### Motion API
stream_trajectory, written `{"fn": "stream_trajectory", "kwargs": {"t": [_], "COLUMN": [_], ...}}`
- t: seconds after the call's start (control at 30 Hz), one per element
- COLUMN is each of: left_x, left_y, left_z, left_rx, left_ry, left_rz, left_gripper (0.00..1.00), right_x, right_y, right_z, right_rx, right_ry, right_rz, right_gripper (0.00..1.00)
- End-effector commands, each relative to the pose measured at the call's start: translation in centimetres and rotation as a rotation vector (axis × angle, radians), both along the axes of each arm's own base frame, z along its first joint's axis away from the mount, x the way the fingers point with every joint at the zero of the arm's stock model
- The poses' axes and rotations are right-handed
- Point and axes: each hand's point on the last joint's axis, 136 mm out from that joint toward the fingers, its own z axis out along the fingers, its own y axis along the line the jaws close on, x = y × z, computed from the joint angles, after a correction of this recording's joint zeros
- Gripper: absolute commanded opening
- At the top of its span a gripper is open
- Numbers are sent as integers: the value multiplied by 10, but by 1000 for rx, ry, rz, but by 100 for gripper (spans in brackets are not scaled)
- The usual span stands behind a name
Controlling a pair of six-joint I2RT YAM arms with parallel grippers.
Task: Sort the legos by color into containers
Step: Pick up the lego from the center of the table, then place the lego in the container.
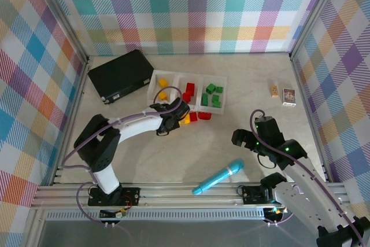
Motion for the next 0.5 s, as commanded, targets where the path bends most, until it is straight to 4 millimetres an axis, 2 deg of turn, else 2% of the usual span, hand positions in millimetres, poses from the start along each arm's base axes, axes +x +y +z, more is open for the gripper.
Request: {"fn": "stream_trajectory", "kwargs": {"t": [0.0, 0.07, 0.17, 0.3, 0.47], "left_x": [12, 22, 43, 75, 115], "left_y": [12, 16, 32, 43, 39], "left_z": [49, 65, 80, 95, 109], "left_rx": [42, 31, 17, -33, -61], "left_ry": [-120, -165, -186, -216, -254], "left_rz": [-56, -74, -62, -64, -126], "left_gripper": [31, 32, 32, 32, 32], "right_x": [1, 1, 3, 2, 1], "right_y": [-2, -2, -1, -1, -2], "right_z": [0, -1, 2, 3, 2], "right_rx": [-5, -6, -5, -9, -13], "right_ry": [1, 5, 8, 11, 13], "right_rz": [-10, -10, -9, -9, -13], "right_gripper": [99, 99, 99, 99, 99]}}
